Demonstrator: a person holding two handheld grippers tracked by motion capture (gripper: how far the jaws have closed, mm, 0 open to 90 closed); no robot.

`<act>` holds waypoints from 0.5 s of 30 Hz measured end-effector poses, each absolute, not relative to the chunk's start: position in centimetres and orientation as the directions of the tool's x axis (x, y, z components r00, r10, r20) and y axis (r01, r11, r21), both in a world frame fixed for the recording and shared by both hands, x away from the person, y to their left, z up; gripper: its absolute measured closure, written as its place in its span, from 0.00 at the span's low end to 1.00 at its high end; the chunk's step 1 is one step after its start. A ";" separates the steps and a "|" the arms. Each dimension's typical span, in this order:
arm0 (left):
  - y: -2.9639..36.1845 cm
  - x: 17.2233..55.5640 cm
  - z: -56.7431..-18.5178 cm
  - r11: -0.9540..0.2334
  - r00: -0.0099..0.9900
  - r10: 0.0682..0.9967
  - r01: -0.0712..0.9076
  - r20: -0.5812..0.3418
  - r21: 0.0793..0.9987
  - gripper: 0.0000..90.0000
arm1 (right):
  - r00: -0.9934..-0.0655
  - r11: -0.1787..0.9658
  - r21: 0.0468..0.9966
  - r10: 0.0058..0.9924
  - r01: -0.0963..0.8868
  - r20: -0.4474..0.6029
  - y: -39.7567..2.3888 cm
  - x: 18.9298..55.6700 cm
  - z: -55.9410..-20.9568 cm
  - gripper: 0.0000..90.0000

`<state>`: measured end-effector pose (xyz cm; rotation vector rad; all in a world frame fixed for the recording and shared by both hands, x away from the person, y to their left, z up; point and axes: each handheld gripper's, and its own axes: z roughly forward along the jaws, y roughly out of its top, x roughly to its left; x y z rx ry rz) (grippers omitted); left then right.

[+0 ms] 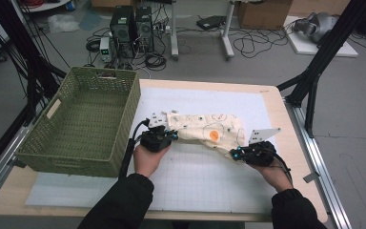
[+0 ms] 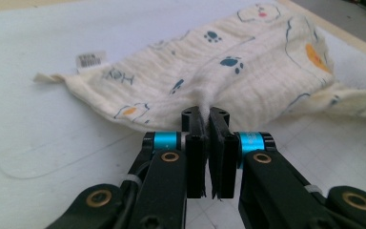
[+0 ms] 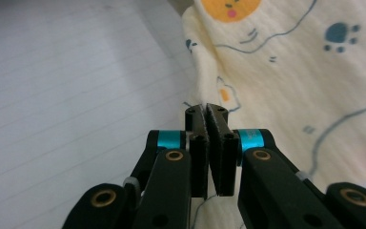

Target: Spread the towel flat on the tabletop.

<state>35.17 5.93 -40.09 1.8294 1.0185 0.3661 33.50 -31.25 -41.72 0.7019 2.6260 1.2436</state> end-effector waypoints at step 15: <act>4.7 39.1 -42.6 -0.196 0.516 0.840 0.576 -0.168 0.793 0.93 | -0.883 0.557 0.747 0.461 0.363 0.086 -31.9 33.5 -42.2 0.97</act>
